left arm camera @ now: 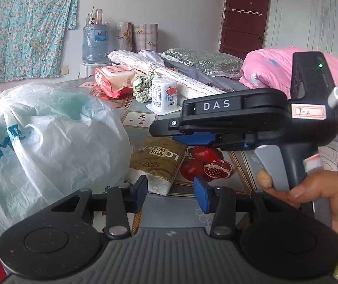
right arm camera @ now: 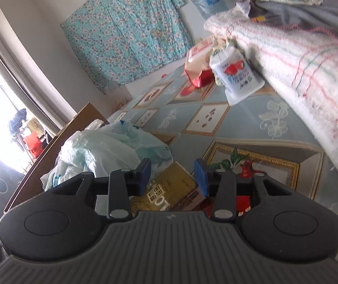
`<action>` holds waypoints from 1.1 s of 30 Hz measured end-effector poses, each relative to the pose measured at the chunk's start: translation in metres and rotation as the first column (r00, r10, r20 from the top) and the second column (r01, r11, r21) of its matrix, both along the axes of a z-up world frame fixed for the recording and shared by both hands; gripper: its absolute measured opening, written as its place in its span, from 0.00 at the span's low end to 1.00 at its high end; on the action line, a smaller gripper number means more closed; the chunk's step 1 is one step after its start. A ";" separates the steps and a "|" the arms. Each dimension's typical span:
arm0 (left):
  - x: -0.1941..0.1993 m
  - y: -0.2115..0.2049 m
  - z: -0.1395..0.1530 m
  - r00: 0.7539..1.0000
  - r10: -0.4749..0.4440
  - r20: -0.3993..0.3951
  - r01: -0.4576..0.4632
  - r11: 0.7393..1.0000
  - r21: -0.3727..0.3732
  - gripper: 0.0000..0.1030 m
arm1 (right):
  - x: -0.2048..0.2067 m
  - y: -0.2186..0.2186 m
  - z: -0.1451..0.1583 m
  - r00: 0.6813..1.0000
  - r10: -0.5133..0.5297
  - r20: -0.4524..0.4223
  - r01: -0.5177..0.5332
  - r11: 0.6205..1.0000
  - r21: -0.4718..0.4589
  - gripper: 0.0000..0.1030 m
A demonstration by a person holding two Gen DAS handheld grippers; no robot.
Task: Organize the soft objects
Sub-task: 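Close the right gripper on the gold paper package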
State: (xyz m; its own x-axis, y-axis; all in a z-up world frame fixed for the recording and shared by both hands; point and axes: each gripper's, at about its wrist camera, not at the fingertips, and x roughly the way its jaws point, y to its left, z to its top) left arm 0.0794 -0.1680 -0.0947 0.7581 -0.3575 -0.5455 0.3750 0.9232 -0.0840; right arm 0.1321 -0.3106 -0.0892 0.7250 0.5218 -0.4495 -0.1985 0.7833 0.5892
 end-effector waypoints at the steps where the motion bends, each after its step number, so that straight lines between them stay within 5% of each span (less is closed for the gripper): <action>1: 0.000 0.000 -0.001 1.000 0.000 -0.005 0.000 1.000 -0.003 0.42 | -0.001 0.000 -0.001 1.000 0.002 -0.004 -0.002 1.000 0.008 0.40; 33: -0.016 0.016 -0.007 0.999 0.043 -0.003 -0.043 0.999 -0.010 0.44 | -0.071 0.000 -0.005 0.991 -0.066 -0.112 0.072 0.996 0.056 0.41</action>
